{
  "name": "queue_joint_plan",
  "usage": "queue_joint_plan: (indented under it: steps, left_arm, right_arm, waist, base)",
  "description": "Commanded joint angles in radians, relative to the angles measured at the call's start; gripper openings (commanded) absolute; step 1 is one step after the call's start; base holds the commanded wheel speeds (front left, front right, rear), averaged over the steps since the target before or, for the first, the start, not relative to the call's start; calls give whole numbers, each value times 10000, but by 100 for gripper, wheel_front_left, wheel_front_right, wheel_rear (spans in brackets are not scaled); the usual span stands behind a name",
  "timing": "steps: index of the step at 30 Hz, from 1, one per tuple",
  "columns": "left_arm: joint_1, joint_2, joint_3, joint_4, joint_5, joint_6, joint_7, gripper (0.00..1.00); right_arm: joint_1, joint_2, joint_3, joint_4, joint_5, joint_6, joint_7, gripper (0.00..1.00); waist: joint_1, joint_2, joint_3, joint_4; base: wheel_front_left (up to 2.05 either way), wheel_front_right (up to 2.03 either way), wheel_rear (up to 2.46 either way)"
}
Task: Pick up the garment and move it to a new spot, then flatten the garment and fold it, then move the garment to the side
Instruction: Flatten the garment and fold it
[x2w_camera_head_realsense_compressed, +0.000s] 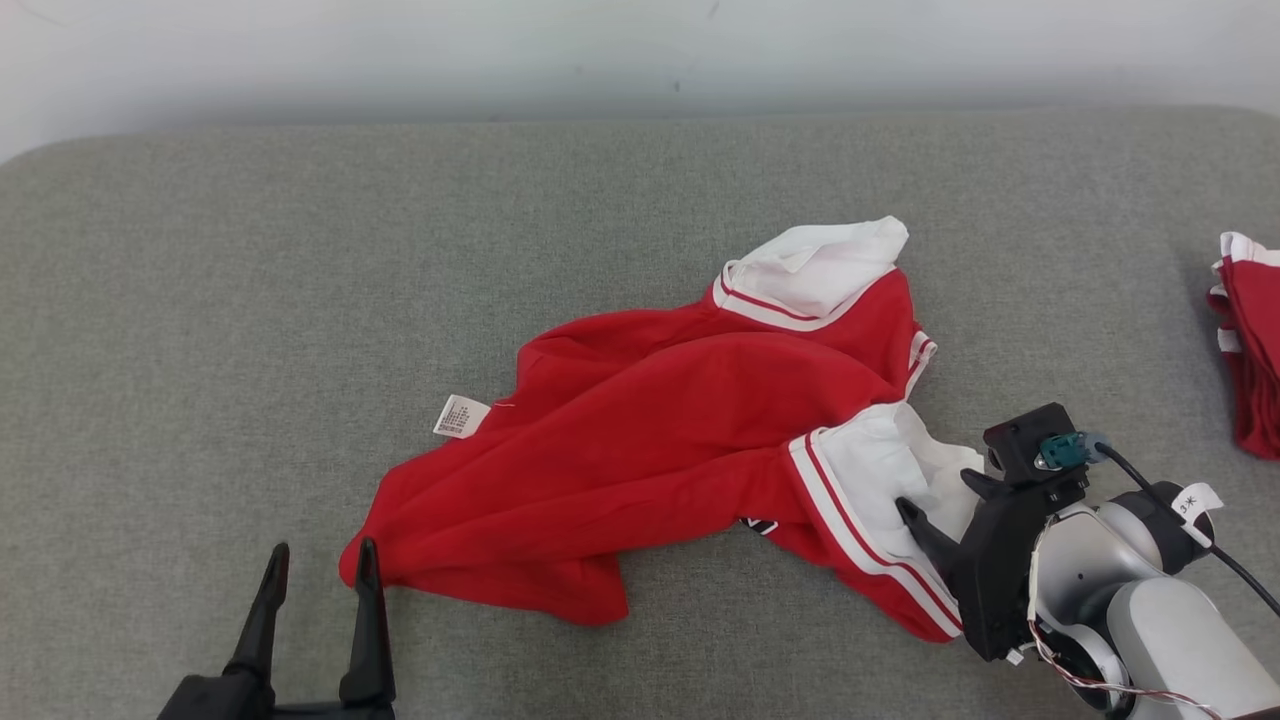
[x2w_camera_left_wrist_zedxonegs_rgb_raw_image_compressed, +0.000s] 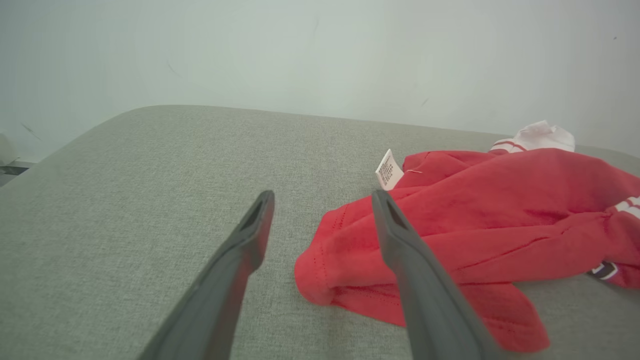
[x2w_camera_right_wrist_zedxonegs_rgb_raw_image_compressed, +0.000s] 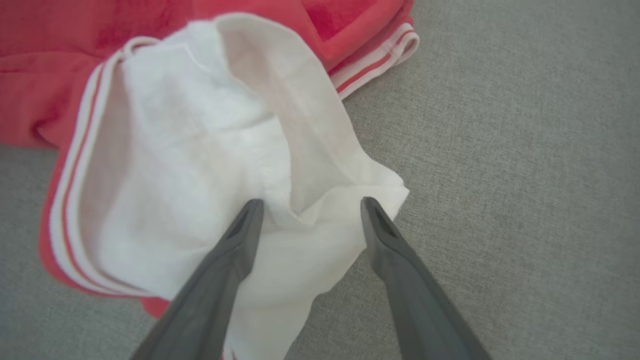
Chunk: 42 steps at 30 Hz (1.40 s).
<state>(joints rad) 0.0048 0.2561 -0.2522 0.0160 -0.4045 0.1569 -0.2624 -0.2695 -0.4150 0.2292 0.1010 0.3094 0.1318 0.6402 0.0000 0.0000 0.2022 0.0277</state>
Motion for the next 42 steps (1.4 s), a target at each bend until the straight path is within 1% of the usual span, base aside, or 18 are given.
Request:
queue_joint_plan:
  steps: [1, 3, 6, 7, 8, 9, 10, 11, 12, 13, 20, 25, 32, 38, 39, 40, 41, 42]
  left_arm:
    - [-138, -52, 73, 20, 128, -62, -32, 100]
    - [-184, -84, 138, 48, 152, -113, -32, 100]
    - [-282, -145, 177, 92, 195, -214, -32, 100]
    - [-303, -158, 198, 109, 217, -228, -32, 100]
    - [-319, -176, 213, 125, 234, -251, -32, 100]
    - [-334, -202, 217, 144, 244, -293, -32, 100]
    - [-355, -219, 220, 163, 247, -331, -32, 100]
    - [-385, -237, 228, 177, 250, -325, -32, 100]
    - [-415, -260, 239, 189, 256, -358, -32, 100]
    - [-441, -278, 241, 201, 257, -395, -32, 100]
    - [-457, -391, 373, 291, 328, -494, -32, 100]
    - [-514, -458, 421, 358, 390, -607, -32, 100]
    - [-603, -518, 467, 417, 472, -765, -32, 100]
    - [-704, -576, 524, 504, 553, -882, -33, 100]
    - [-725, -590, 532, 525, 556, -912, -33, 100]
    - [-741, -601, 542, 544, 572, -939, -33, 100]
    - [-738, -621, 553, 569, 581, -947, -33, 100]
    - [-729, -642, 566, 595, 591, -949, -33, 100]
  right_arm:
    - [-81, -47, 76, -15, 6, -26, -66, 100]
    - [-125, -16, 152, 28, 48, -26, -28, 100]
    - [-206, -10, 252, 123, 101, -26, 61, 83]
    - [-237, -19, 304, 155, 136, -26, 95, 52]
    - [-275, -32, 332, 187, 153, -26, 96, 44]
    - [-314, -37, 343, 217, 155, -26, 81, 40]
    - [-349, -17, 293, 247, 141, -26, 32, 25]
    - [-383, 23, 180, 258, 45, -26, -63, 25]
    - [-417, 123, 5, 237, -54, -26, -232, 42]
    - [-398, 226, -149, 221, -125, -26, -340, 100]
    - [87, 715, -1787, -268, -1201, -26, -690, 100]
    - [359, 1142, -2425, -411, -1679, -26, -481, 100]
    - [143, 1434, -2550, -179, -1748, -26, -284, 100]
    - [-140, 1495, -2154, 456, -1444, -26, 76, 100]
    - [-165, 1504, -2079, 555, -1369, -26, 127, 93]
    - [-175, 1529, -2001, 647, -1251, -26, 172, 49]
    - [-189, 1567, -1922, 724, -1124, -24, 219, 42]
    - [-203, 1551, -1840, 757, -1045, -24, 225, 7]
  waist:
    - [0, 0, 137, -9]
    - [0, 0, 209, -36]
    - [0, 0, 314, -70]
    - [0, 0, 354, -84]
    - [0, 0, 385, -92]
    - [0, 0, 415, -94]
    - [0, 0, 437, -94]
    - [0, 0, 460, -91]
    - [0, 0, 481, -87]
    - [0, 0, 495, -80]
    - [0, 0, 530, -105]
    - [0, 0, 562, -179]
    - [0, 0, 694, -187]
    - [0, 0, 831, -100]
    - [0, 0, 847, -88]
    - [0, 0, 858, -78]
    - [0, 0, 862, -69]
    - [0, 0, 867, -62]
  base:
    - [0, 0, 0]
    - [0, 0, 0]
    - [0, 0, 0]
    - [0, 0, 0]
    - [0, 0, 0]
    - [0, 0, 0]
    - [0, 0, 0]
    - [0, 0, 0]
    - [0, 0, 0]
    - [0, 0, 0]
    - [0, 0, 0]
    - [0, 0, 0]
    - [0, 0, 0]
    - [0, 0, 0]
    - [0, 0, 0]
    - [0, 0, 0]
    - [0, 0, 0]
    - [0, 0, 0]
